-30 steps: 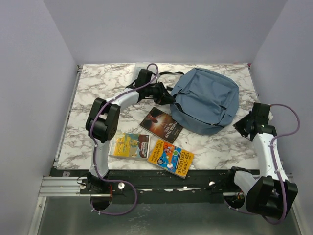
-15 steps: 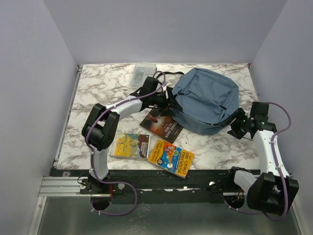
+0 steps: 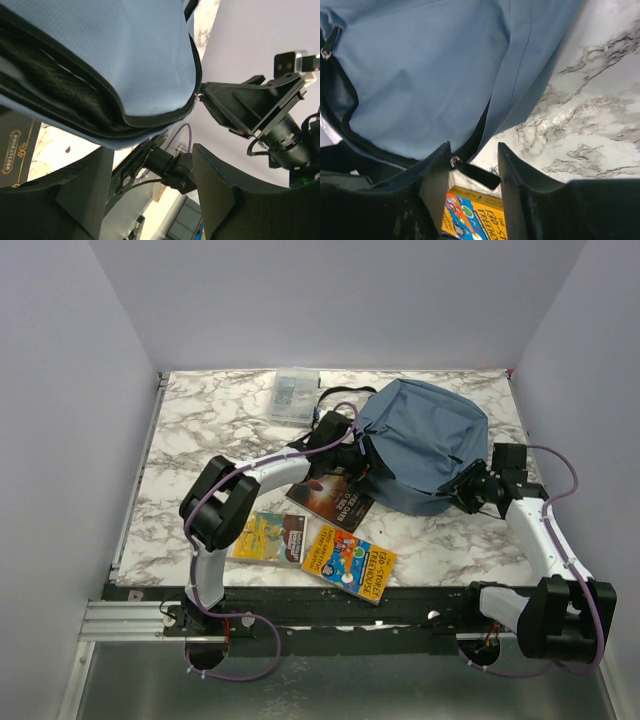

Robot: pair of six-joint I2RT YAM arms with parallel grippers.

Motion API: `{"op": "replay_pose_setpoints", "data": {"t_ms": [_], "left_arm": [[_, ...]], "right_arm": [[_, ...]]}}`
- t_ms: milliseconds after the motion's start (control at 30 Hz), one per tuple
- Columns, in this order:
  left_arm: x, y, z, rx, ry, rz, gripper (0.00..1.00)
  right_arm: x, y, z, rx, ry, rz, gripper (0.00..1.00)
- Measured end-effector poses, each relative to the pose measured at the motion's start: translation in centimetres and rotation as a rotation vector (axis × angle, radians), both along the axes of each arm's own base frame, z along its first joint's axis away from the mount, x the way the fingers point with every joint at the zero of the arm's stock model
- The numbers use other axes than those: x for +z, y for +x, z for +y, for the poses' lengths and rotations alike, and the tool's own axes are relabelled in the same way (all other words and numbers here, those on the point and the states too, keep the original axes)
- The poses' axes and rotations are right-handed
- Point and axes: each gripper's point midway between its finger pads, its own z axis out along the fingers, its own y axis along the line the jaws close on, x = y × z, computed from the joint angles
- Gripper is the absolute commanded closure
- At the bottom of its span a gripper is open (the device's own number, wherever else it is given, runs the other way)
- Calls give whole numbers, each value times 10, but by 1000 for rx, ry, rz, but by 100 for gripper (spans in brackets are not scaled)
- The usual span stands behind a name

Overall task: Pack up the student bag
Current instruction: Unzip the student bag at the center of the board.

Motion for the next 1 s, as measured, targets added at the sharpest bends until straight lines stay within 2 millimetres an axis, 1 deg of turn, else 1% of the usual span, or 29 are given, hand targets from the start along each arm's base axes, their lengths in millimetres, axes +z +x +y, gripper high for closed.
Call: {"op": "replay_pose_setpoints", "data": {"t_ms": [67,133,167,200,300,367,467,500,567,600,633,700,833,933,1000], "left_arm": [[-5,3,0,18,6,19,35],[-11,5,-1,29,10,37,35],[-12,5,-2,31,12,43,35],[-15,6,-2,32,14,49,36],[-22,7,-4,36,23,65,41],[-24,7,-4,37,26,68,42],[-23,10,-6,36,22,63,53],[-23,11,-7,36,21,60,57],[-22,12,-7,36,18,56,64],[-22,12,-8,37,17,56,69],[-23,12,-8,36,17,55,75],[-23,12,-7,35,18,53,83],[-24,12,-7,29,21,43,90],[-25,13,-7,28,22,38,92],[-25,13,-6,28,22,37,93]], "right_arm": [[-7,2,0,-13,-20,13,59],[-14,3,0,-25,-48,28,67],[-16,4,1,-25,-59,32,68],[-17,5,2,-27,-73,34,72],[-20,7,-1,-41,-123,35,74],[-21,8,-4,-55,-151,34,81],[-20,10,-10,-63,-199,29,90],[-19,10,-11,-63,-214,26,90],[-17,13,-14,-60,-244,18,91],[-16,13,-14,-52,-255,14,90],[-15,14,-15,-45,-269,10,88],[-12,16,-16,-26,-300,-3,82],[-1,23,-16,34,-368,-34,74],[3,27,-17,66,-393,-44,67],[2,29,-16,86,-403,-41,67]]}}
